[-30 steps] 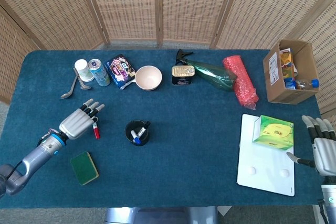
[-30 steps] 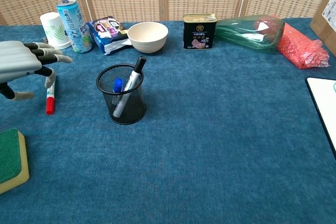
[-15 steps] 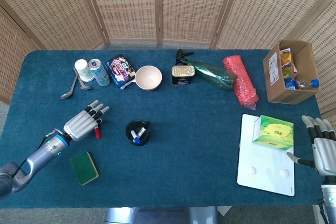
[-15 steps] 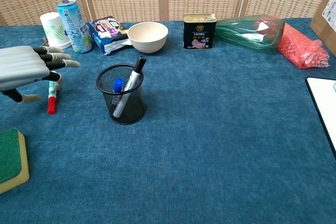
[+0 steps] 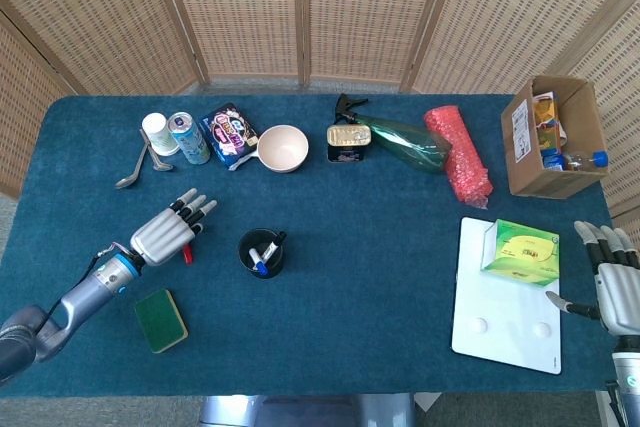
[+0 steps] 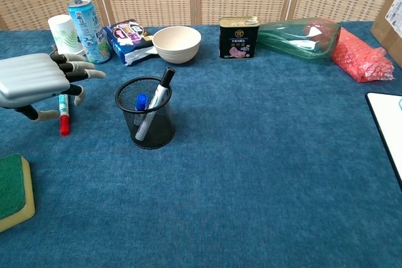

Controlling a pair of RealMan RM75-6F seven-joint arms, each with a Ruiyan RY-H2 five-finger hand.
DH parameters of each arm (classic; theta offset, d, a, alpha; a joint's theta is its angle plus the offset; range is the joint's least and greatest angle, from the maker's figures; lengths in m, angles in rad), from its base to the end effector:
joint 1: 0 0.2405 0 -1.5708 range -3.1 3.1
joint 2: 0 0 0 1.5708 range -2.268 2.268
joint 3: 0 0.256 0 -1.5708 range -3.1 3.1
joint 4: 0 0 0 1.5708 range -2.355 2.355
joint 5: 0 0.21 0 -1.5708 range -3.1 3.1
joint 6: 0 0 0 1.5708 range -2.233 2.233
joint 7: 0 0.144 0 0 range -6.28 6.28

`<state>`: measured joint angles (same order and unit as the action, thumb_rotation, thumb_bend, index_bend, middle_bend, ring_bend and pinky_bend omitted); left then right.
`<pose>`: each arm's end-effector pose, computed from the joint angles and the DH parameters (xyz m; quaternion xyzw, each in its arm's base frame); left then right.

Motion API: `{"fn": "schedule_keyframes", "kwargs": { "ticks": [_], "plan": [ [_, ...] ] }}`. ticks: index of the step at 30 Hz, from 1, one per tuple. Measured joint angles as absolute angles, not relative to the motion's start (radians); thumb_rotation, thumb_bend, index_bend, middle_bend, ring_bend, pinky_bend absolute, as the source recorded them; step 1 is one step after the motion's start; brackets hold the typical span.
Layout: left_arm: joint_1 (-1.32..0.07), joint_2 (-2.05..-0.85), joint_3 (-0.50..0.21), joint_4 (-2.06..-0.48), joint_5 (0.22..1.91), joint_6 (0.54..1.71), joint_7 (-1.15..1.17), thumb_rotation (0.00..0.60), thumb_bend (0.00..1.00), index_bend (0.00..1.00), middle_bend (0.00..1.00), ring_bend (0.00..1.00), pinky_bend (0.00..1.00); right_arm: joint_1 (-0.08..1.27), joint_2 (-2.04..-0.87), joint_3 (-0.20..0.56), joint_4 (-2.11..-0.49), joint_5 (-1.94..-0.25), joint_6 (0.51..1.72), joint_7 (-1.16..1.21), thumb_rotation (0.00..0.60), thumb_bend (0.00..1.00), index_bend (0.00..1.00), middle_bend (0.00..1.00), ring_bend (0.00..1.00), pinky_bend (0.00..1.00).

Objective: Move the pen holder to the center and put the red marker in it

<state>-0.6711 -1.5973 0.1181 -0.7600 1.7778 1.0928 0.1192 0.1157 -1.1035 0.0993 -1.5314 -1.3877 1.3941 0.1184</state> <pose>-0.2764 0.3467 0.0063 -0.8804 -0.0420 -0.2201 0.4179 -0.3375 -0.2022 0.1760 0.5586 -0.4221 0.3811 0.6038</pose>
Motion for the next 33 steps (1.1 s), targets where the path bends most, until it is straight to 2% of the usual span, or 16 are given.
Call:
{"fn": "schedule_keyframes", "kwargs": {
  "ticks": [13, 15, 20, 23, 33],
  "plan": [
    [-0.682, -1.626, 0.129, -0.734, 1.771, 1.076, 0.137, 0.600, 0.39, 0.40, 0.00, 0.00, 0.03, 0.113, -1.097, 0.100, -1.532, -1.396, 1.391, 0.146, 0.566, 0.00, 0.00, 0.00, 0.00, 0.00],
    [-0.683, -1.630, 0.131, -0.730, 1.771, 1.074, 0.138, 0.600, 0.39, 0.42, 0.00, 0.00, 0.04, 0.113, -1.096, 0.100, -1.532, -1.398, 1.392, 0.147, 0.565, 0.00, 0.00, 0.00, 0.00, 0.00],
    [-0.683, -1.639, 0.132, -0.726, 1.768, 1.080, 0.138, 0.600, 0.39, 0.58, 0.00, 0.00, 0.07, 0.112, -1.095, 0.100, -1.532, -1.402, 1.393, 0.157, 0.568, 0.00, 0.00, 0.00, 0.00, 0.00],
    [-0.681, -1.643, 0.132, -0.719, 1.768, 1.090, 0.142, 0.600, 0.39, 0.64, 0.00, 0.00, 0.08, 0.111, -1.095, 0.100, -1.531, -1.405, 1.394, 0.163, 0.569, 0.00, 0.00, 0.00, 0.00, 0.00],
    [-0.673, -1.644, 0.126, -0.711, 1.762, 1.137, 0.125, 0.600, 0.39, 0.66, 0.00, 0.00, 0.11, 0.111, -1.093, 0.098, -1.532, -1.413, 1.393, 0.169, 0.570, 0.00, 0.00, 0.00, 0.00, 0.00]
  ]
}}
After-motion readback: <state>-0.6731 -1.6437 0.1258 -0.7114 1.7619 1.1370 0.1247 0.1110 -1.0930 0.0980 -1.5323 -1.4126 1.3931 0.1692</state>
